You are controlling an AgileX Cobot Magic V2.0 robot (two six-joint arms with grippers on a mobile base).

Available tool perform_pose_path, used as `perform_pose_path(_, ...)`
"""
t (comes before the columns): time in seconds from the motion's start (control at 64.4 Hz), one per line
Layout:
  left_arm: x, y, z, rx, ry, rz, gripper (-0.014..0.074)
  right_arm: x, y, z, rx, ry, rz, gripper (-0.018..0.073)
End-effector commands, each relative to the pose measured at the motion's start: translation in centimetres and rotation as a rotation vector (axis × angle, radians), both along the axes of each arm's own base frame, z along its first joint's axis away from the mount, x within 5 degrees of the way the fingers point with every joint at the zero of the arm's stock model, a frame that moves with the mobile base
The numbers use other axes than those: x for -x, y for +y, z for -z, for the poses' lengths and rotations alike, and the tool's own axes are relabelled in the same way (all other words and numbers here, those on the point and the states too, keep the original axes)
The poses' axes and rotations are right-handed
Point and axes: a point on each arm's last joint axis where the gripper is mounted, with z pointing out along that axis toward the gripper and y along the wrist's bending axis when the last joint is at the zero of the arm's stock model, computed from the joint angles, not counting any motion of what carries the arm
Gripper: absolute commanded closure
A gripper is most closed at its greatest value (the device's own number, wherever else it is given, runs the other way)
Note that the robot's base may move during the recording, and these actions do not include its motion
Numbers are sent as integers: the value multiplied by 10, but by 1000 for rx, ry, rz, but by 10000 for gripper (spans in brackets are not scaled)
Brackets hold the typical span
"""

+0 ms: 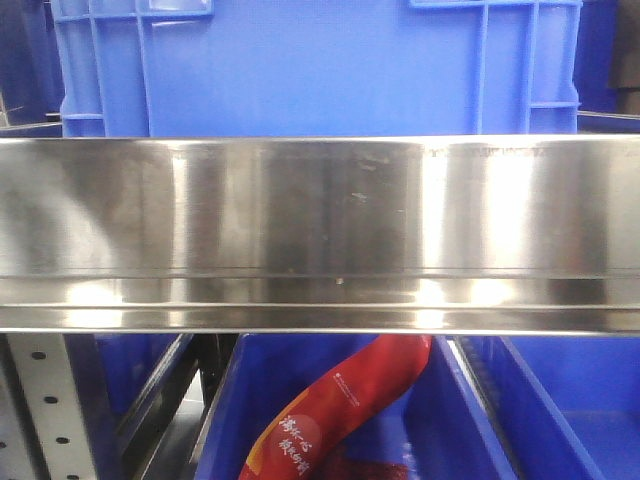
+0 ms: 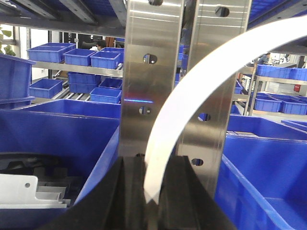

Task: Grab PVC pipe and place in blue bin

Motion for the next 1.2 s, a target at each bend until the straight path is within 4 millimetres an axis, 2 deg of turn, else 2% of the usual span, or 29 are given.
perform_pose_path(0.0, 1, 0, -3, 0, -24, -3, 707, -1, -1, -2, 16, -22, 8, 727)
perform_pose_path(0.482, 1, 0, -3, 5, -25, 3, 707, -1, -1, -7, 23, -69, 12, 727)
perform_pose_path(0.606, 1, -7, -15, 80, -35, 75, 707, -8, 2, -14, -5, -65, -37, 727)
perform_pose_path(0.777, -16, -25, -31, 29, -24, 211, 707, -39, 11, -23, 7, -30, -163, 727)
perform_pose_path(1.01, -52, -72, -49, -111, -34, 418, 707, -92, 39, -45, 0, -28, -333, 727)
perform_pose_path(1.088, -72, -89, -58, -121, -23, 456, 707, -116, 54, -53, -1, -10, -391, 727)
perform_pose_path(1.181, -100, -104, -65, -92, 0, 470, 707, -146, 70, -53, 0, 35, -433, 727)
